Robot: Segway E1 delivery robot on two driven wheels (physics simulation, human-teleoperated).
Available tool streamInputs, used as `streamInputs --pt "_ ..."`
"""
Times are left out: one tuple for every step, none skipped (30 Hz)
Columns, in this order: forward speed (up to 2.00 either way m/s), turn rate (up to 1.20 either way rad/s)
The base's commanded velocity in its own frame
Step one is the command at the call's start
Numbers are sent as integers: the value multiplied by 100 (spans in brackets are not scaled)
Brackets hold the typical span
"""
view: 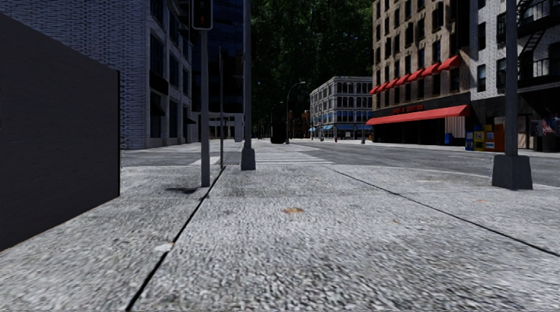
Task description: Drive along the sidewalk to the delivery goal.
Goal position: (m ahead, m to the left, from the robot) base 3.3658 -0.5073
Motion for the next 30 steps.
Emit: streamInputs --pt "200 0" --pt "200 0" --pt "200 0" --pt "200 0" --pt "200 0" --pt "200 0" --pt "200 0" --pt "199 0" --pt "199 0" --pt "199 0" --pt "198 0" --pt "198 0" --pt "198 0" --pt "198 0" --pt "197 0" --pt "197 0" --pt "197 6" --pt "197 6" --pt "196 9" --pt "195 11" --pt "195 11" --pt "195 15" --pt "195 17" --pt "195 9" --pt "195 9" --pt "194 0" --pt "194 0" --pt "194 0" --pt "194 0" --pt "194 0"
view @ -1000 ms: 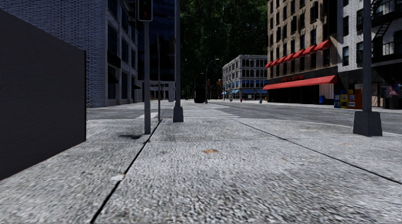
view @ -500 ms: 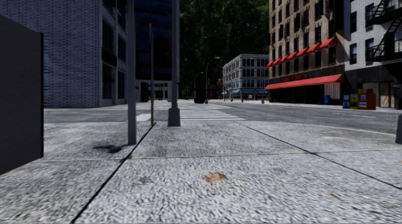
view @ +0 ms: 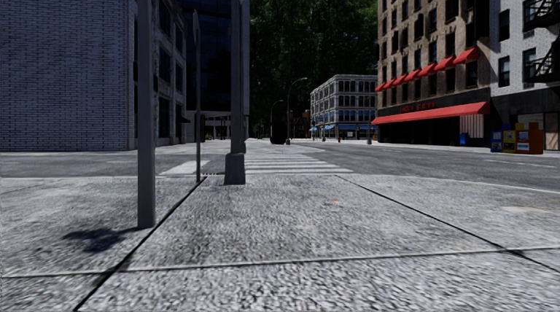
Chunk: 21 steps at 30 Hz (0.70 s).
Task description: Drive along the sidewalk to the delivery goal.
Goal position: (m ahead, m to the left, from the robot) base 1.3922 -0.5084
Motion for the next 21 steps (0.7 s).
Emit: streamInputs --pt "194 0" --pt "194 0" --pt "194 0" --pt "194 0" --pt "194 0" --pt "194 0" --pt "194 0" --pt "194 0" --pt "194 0" --pt "194 0" --pt "194 0" --pt "194 0" --pt "194 0" --pt "194 0" --pt "194 0" --pt "194 0" --pt "194 0" --pt "194 0" --pt "194 0" --pt "193 0" --pt "193 0"
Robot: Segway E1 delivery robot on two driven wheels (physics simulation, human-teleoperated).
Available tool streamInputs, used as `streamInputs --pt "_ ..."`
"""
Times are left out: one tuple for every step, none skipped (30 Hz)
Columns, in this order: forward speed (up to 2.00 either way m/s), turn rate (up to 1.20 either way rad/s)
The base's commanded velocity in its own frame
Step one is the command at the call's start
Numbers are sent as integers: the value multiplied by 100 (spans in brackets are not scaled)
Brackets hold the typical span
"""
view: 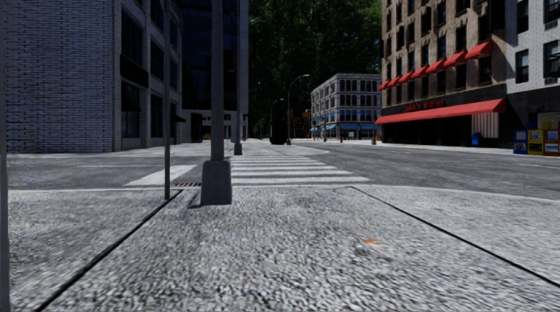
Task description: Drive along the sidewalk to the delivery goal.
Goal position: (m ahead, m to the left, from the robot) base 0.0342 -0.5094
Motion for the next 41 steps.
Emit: streamInputs --pt "193 0" --pt "193 0" --pt "193 0" --pt "193 0" --pt "193 0" --pt "192 0" --pt "192 0" --pt "192 0" --pt "187 0" --pt "0 0" --pt "0 0" --pt "0 0" --pt "0 0" --pt "0 0" --pt "0 0" --pt "0 0" --pt "0 0" --pt "0 0" --pt "0 0" --pt "0 0" --pt "0 0" --pt "0 0" --pt "0 0" --pt "0 0" --pt "0 0" --pt "0 0" --pt "0 0" --pt "0 0" --pt "0 0" --pt "0 0" --pt "0 0" --pt "0 0" --pt "0 0" --pt "0 0" --pt "0 0" --pt "0 0" --pt "0 0" --pt "0 0" --pt "0 0" --pt "0 0" --pt "0 0"
